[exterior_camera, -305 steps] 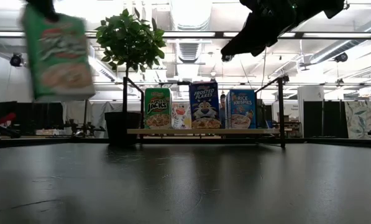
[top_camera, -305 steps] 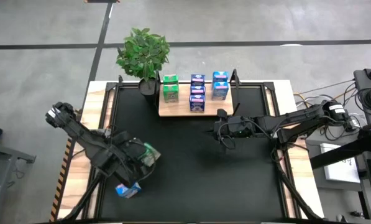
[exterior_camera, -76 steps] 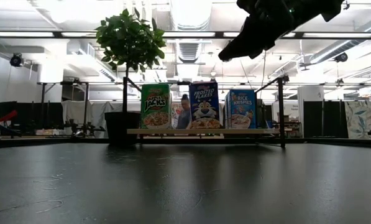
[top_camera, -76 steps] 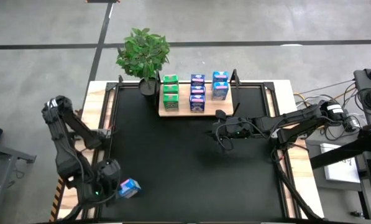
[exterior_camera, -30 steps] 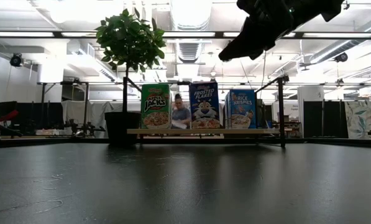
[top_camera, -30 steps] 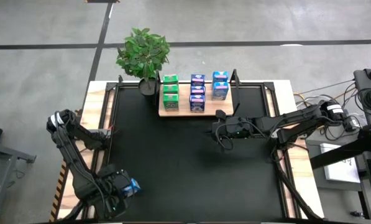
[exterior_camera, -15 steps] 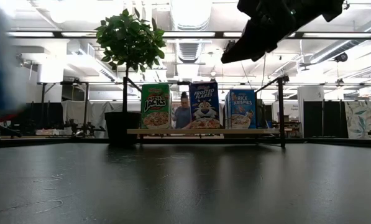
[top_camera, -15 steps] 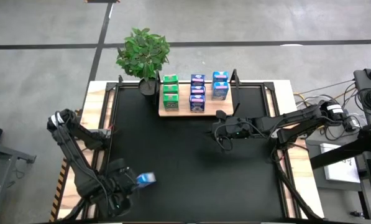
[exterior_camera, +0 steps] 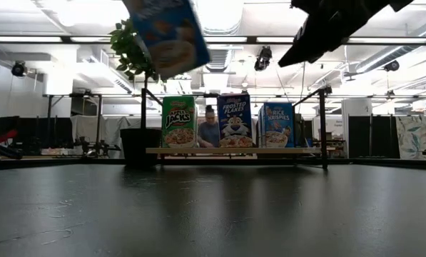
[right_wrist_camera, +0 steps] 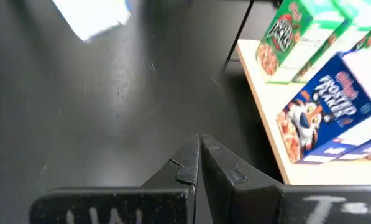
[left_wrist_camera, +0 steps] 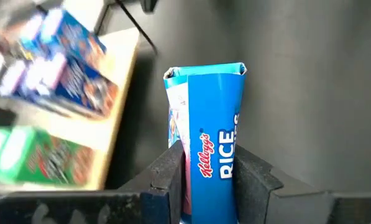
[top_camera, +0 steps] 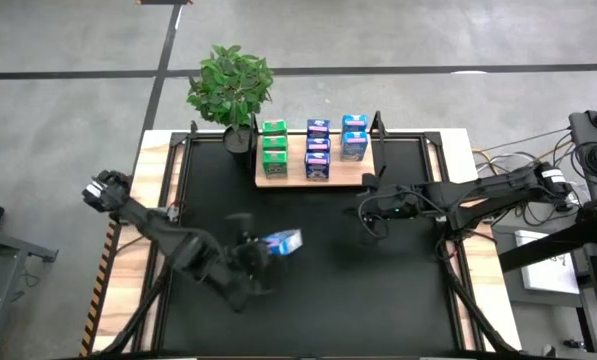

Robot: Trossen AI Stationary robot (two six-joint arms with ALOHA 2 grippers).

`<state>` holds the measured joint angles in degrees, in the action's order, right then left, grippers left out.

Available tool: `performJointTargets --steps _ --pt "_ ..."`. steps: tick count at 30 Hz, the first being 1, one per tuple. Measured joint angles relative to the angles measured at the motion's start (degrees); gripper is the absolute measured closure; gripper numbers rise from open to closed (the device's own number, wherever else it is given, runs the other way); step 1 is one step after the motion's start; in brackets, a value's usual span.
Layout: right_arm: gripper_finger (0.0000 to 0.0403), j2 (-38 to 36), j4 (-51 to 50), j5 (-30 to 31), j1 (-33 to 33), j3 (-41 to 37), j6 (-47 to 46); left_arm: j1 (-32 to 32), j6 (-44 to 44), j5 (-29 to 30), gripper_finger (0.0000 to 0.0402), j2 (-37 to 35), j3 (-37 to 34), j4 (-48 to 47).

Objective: Stack cereal on shelf
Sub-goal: Put the light blue cereal box aligned with the light blue cereal boxes on the shelf

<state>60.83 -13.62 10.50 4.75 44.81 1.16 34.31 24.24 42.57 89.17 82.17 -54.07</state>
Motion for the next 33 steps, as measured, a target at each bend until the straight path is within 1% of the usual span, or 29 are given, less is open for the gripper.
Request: performJointTargets --steps 2,5,7,10,12,17,24,28,33 --pt "0.0394 -1.3 0.06 0.0 0.0 -0.07 0.23 -3.1 -5.93 -0.39 0.0315 0.0 0.01 2.52" --pt "0.0394 -2.82 0.03 0.0 0.0 -0.1 1.52 -7.82 -11.24 -4.61 0.0315 0.0 -0.51 4.96" --pt "0.0394 -3.7 0.01 0.0 0.0 -0.12 1.91 -10.86 -11.98 -8.91 0.0315 0.09 -1.39 6.84" --pt "0.0394 -4.56 -0.61 0.0 0.0 -0.14 1.87 -14.68 -12.08 -16.35 0.0315 0.47 -3.61 12.72" --pt "0.0394 -4.71 -1.37 0.0 0.0 -0.14 1.39 -16.5 -12.57 -19.52 0.0315 1.43 -5.3 16.84" --pt "0.0394 -4.39 -2.82 0.02 0.0 -0.21 0.28 -19.17 -14.22 -20.95 0.0315 5.03 -7.06 23.05" --pt "0.0394 -4.28 -3.5 0.14 0.0 -0.21 -0.59 -19.84 -14.78 -21.14 0.0311 10.44 -5.87 22.91" --pt "0.0394 -4.28 -3.64 0.15 0.0 -0.21 -0.81 -19.91 -14.87 -21.36 0.0294 11.63 -5.54 22.55" --pt "0.0394 -4.28 -3.7 0.14 0.0 -0.21 -1.63 -19.96 -15.02 -21.34 0.0264 11.63 -5.14 23.0"
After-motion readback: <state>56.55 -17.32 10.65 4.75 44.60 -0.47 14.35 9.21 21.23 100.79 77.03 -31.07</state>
